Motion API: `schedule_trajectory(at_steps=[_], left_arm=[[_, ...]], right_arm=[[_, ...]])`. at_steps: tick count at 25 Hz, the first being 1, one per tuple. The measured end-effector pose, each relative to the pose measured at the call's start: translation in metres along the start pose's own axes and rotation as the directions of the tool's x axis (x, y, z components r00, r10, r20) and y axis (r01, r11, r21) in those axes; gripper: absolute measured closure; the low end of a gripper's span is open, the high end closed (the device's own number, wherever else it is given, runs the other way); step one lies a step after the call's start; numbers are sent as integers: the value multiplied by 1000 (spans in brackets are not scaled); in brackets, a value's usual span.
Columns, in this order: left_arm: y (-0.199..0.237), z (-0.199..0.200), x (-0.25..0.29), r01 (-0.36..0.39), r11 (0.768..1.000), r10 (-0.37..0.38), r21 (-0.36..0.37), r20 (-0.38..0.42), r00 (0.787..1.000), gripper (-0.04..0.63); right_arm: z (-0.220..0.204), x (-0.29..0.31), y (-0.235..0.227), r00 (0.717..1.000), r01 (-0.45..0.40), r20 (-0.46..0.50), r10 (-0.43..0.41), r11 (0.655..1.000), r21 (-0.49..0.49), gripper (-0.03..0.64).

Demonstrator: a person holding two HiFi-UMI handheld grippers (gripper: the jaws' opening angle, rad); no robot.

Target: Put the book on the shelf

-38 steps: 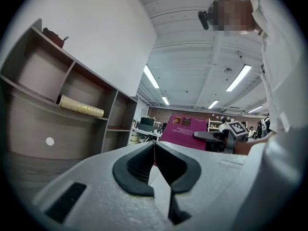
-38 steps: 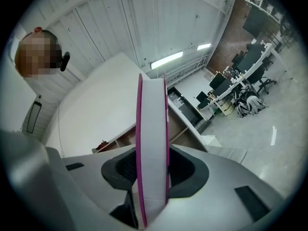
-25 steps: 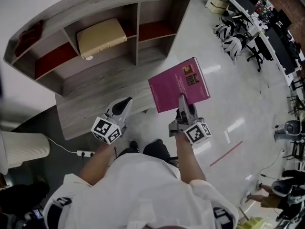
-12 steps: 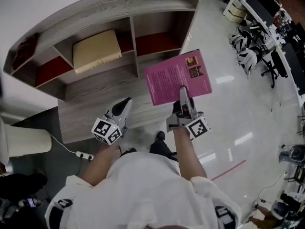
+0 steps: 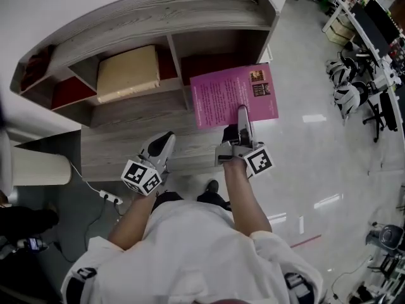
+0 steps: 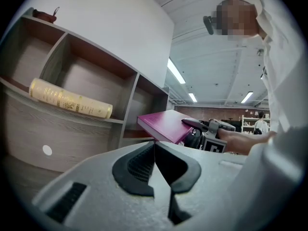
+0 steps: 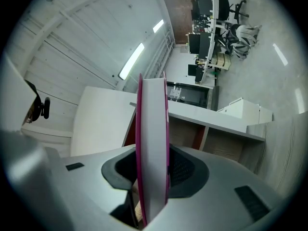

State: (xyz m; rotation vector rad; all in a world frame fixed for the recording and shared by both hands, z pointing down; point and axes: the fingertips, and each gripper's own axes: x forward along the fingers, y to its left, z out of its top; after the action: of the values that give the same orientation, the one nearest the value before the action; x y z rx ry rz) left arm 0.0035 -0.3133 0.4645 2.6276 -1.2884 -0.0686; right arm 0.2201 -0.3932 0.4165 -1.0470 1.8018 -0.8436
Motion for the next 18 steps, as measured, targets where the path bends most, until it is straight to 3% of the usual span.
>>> schedule_trajectory(at_steps=[6, 18], left_arm=[[-5, -10, 0, -28, 1000, 28, -10, -16, 999, 577], [54, 1, 22, 81, 996, -82, -43, -28, 996, 577]], right_arm=[[-1, 2, -2, 1000, -13, -12, 12, 1000, -15, 473], [-37, 27, -7, 999, 54, 4, -54, 991, -123, 474]])
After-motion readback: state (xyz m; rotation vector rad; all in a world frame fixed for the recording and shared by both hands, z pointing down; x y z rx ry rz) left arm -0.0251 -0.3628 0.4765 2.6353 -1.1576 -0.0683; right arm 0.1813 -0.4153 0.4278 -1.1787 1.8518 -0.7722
